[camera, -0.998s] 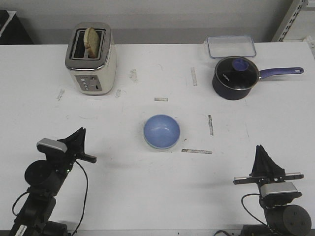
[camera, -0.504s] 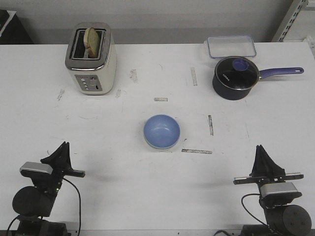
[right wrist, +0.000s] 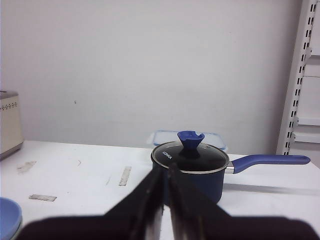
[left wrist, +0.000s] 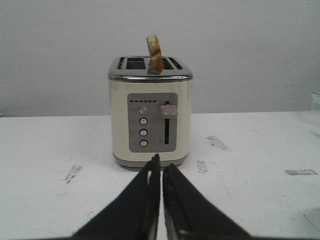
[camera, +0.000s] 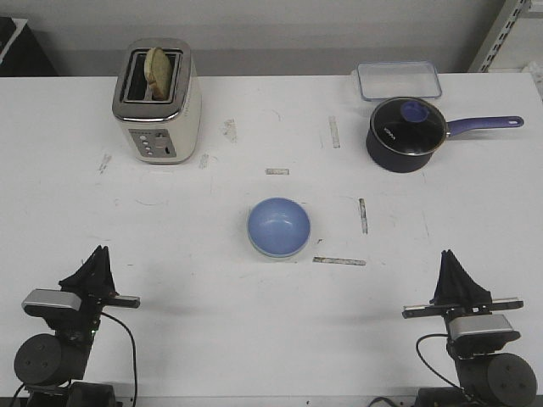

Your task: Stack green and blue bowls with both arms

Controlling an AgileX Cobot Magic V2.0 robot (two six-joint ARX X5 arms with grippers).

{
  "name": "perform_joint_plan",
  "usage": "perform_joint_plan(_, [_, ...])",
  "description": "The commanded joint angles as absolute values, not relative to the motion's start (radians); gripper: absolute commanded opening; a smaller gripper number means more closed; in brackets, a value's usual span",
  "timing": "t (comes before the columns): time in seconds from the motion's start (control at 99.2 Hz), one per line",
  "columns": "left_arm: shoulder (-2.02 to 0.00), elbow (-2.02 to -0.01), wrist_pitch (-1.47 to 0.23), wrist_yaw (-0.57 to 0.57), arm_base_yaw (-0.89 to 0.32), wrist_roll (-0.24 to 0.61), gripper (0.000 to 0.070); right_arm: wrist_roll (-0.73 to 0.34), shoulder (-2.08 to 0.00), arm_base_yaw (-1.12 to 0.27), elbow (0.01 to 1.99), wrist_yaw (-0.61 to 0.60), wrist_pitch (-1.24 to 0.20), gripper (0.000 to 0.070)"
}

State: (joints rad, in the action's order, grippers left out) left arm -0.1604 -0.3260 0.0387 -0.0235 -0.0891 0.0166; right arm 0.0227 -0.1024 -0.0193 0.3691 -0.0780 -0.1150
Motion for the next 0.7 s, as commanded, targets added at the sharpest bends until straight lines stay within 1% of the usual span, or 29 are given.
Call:
perform_joint_plan(0.0, [-0.153, -0.322, 0.056, -0.026, -0.09, 0.01, 0.0001, 0.027, -0.099, -0.02, 0.374, -0.078, -0.105, 0.0006])
perform_joint_plan(0.091, [-0.152, -0.3, 0.064, -0.026, -0.09, 0.01, 0.0001, 0.027, -0.099, -0.02, 0.374, -0.078, -0.105, 0.0006])
perform_joint_plan(0.292, [-0.125, -0.189, 0.162, -0.026, -0.089, 0.01, 0.0001, 0.027, -0.099, -0.02, 0.374, -0.078, -0.105, 0.0006])
perform_joint_plan(0.413, [-0.099, -0.136, 0.167, -0.02, -0.087, 0.011, 0.0001, 0.027, -0.099, -0.02, 0.374, -0.078, -0.105, 0.0006])
perform_joint_plan(0.484, [-0.062, -0.094, 0.166, 0.004, -0.074, 0.011, 0.0001, 0.027, -0.099, -0.02, 0.374, -0.078, -0.105, 0.0006])
perform_joint_plan(0.615, [0.0, -0.048, 0.163, 0.007, -0.067, 0.01, 0.0002, 0.027, -0.099, -0.02, 0.374, -0.078, -0.105, 0.0006])
perform_joint_plan(0.686, [-0.003, -0.033, 0.167, 0.006, -0.066, 0.011, 0.0001, 0.027, -0.099, -0.02, 0.374, -0.078, -0.105, 0.0006])
